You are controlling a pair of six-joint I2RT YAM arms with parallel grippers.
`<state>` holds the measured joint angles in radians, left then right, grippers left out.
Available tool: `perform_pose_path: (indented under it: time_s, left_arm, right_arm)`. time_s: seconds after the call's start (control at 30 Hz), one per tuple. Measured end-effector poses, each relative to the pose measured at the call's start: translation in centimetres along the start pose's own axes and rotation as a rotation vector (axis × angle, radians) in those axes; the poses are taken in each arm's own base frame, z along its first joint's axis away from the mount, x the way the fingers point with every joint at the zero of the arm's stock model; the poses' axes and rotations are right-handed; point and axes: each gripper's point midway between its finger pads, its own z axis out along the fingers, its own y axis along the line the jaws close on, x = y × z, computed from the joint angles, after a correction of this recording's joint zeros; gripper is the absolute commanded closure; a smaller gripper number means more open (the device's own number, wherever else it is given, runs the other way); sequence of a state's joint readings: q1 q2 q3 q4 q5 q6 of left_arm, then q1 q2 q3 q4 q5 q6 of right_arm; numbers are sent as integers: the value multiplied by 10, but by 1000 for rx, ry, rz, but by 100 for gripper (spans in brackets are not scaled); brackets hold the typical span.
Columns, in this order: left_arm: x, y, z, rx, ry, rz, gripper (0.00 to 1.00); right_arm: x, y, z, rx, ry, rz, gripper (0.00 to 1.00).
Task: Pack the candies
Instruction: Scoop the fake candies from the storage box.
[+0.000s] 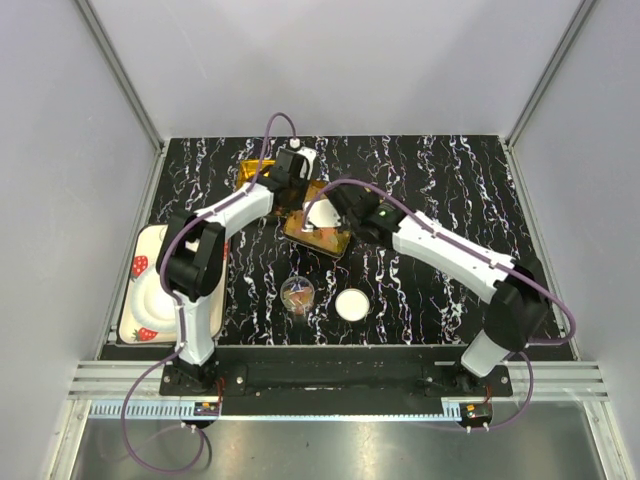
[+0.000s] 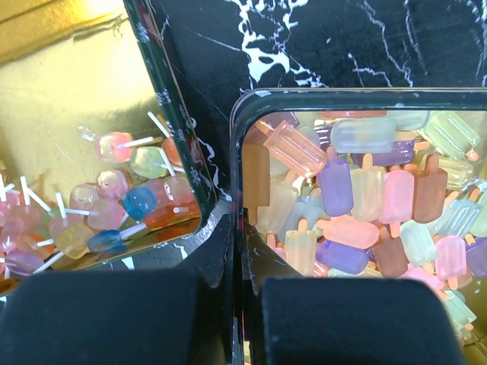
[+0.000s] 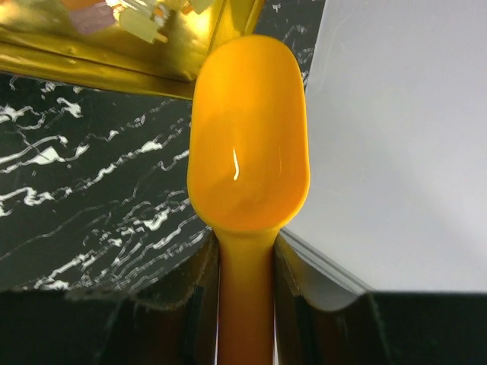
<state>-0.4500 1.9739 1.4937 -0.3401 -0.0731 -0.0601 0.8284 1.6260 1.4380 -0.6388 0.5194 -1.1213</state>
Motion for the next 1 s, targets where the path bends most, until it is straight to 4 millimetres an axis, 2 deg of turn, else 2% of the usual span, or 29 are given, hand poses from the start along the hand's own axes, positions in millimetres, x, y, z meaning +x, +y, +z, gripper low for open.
perform_pose_path:
  time_s: [0.17,0.3,0.57,0.7,0.87,1.0]
  left_arm:
    - [9,-7,5,-17,45,23,100]
    - [17,-14,7,-34,81,47,100]
    - [18,-19,5,-47,98,65,100]
    - [20,-18,7,-50,103,66,100]
    - [23,-18,11,-53,114,66,100]
    - [26,-18,14,-51,122,67,100]
  right_arm:
    - [-10,-1,14,17,44,-58,100]
    - [-18,9,27,11,81,-115,100]
    - [-23,19,32,-3,103,-153,100]
    - [-17,28,34,-26,126,-170,100]
    - [-4,50,36,-87,169,-207,100]
    - [-1,55,35,-107,181,-217,100]
